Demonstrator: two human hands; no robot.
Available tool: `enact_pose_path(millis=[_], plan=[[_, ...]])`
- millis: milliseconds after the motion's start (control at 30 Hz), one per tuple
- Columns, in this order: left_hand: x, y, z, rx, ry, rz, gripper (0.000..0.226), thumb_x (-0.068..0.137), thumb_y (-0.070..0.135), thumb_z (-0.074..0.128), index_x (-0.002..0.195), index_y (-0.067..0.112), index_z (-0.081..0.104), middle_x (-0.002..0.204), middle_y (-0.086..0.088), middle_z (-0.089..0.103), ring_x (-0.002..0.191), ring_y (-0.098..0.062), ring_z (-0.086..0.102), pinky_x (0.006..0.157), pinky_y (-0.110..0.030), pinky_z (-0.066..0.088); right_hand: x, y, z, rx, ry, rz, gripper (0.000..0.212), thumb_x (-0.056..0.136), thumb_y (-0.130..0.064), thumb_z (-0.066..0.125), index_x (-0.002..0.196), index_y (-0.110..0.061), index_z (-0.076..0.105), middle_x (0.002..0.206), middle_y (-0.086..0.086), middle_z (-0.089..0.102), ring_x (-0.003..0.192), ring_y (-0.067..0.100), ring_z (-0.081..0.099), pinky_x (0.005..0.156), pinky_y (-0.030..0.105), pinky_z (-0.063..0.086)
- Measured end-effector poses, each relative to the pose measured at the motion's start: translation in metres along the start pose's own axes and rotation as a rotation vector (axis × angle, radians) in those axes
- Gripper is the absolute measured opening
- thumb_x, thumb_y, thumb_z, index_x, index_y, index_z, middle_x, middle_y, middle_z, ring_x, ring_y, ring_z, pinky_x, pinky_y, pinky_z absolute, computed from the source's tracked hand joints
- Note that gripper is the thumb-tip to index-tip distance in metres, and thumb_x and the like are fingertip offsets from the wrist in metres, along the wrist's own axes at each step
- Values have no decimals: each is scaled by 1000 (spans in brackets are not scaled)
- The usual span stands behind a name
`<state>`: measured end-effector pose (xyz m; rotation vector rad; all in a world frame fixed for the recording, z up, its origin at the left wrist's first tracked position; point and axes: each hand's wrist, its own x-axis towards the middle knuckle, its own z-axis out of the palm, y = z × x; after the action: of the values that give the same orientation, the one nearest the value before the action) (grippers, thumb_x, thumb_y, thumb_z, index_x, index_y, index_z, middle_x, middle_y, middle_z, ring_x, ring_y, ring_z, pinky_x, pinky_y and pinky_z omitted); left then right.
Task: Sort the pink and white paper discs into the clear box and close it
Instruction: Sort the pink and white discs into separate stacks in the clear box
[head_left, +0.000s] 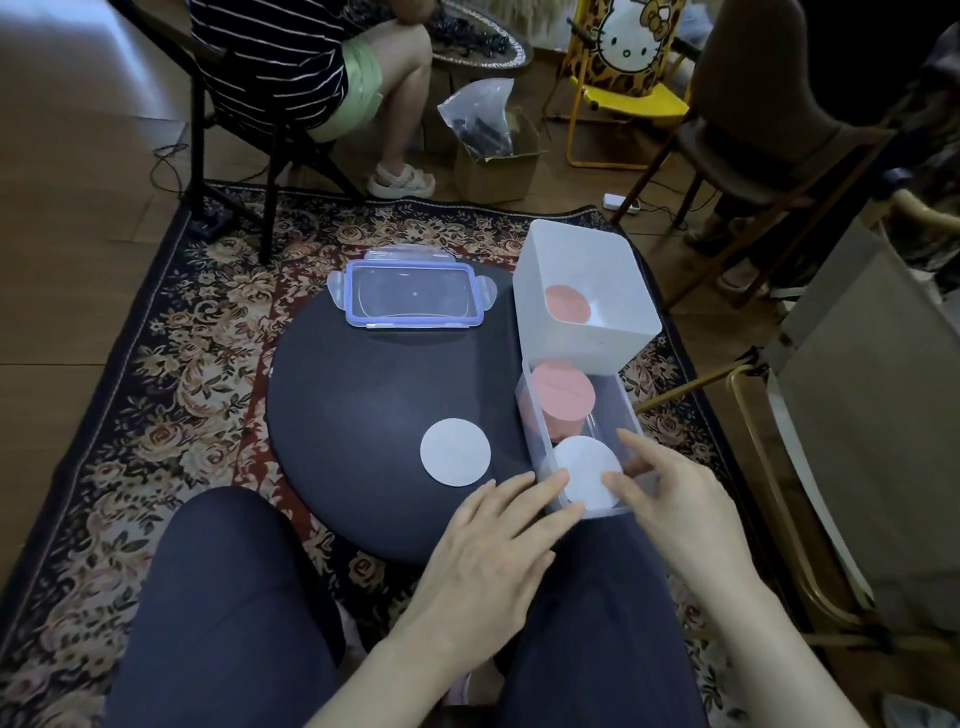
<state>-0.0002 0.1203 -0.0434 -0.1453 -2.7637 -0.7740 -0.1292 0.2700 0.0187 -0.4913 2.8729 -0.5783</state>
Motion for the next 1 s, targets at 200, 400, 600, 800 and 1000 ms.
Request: enact_pose_path(millis=[200,400,600,800,1000], plan=[[-3,-11,-5,-99,134,-71,46,90,16,49,136,21,53,146,5,46,131,-13,45,109,-25,30,-17,-5,8,4,266,-147,30,90,-30,60,120,-27,61,108,-10,61,76,15,61,63,38,51],[-8,-48,-17,-2,330,-312,39,90,19,48,126,17,60,133,1,58,126,-19,51,101,-39,38,-53,-41,29,333,292,-487,19,89,-13,59,104,-21,69,101,-13,59,80,2,58,68,20,48],[-17,-77,-16,159,191,-512,64,88,51,43,135,9,52,142,-6,51,137,-23,38,115,-40,19,-52,-73,72,304,-4,-338,34,91,-28,59,124,-33,53,115,-23,47,68,1,51,68,26,50],[-23,-83,-16,177,158,-506,68,86,56,43,133,9,54,144,-6,49,139,-22,37,116,-36,17,-11,-99,89,138,-80,-92,62,92,-39,54,146,-22,29,136,-8,33,110,15,54,84,34,46],[-24,-82,-17,150,167,-500,64,88,58,44,132,12,57,143,-5,50,138,-21,39,116,-36,18,2,-109,95,241,-160,69,53,79,-36,71,123,-24,45,119,-7,43,99,19,57,75,31,40]])
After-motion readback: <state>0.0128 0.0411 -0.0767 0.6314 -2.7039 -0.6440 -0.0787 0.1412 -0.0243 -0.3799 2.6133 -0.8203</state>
